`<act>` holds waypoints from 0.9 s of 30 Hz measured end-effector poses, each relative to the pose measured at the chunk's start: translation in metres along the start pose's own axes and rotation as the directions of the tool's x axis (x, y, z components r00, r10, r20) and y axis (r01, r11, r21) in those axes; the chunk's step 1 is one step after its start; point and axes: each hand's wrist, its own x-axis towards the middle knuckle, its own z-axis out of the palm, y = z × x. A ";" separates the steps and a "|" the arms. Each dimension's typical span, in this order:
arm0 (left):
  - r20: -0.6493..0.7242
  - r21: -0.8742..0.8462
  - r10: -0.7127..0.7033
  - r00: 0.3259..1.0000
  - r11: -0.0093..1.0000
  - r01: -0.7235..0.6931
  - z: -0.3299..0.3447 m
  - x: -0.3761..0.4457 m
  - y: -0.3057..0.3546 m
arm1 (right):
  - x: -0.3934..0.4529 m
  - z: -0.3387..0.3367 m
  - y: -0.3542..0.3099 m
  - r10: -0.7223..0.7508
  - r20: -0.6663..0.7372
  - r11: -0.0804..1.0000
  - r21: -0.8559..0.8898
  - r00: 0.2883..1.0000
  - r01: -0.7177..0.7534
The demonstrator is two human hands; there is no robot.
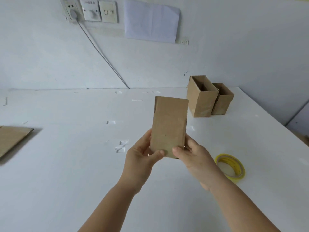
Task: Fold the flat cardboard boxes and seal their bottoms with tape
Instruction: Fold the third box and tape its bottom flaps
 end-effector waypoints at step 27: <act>-0.224 0.622 0.032 0.974 0.774 0.118 0.065 0.205 -0.046 | 0.183 -0.062 0.057 -0.094 -0.488 0.970 -0.243 0.868 -0.031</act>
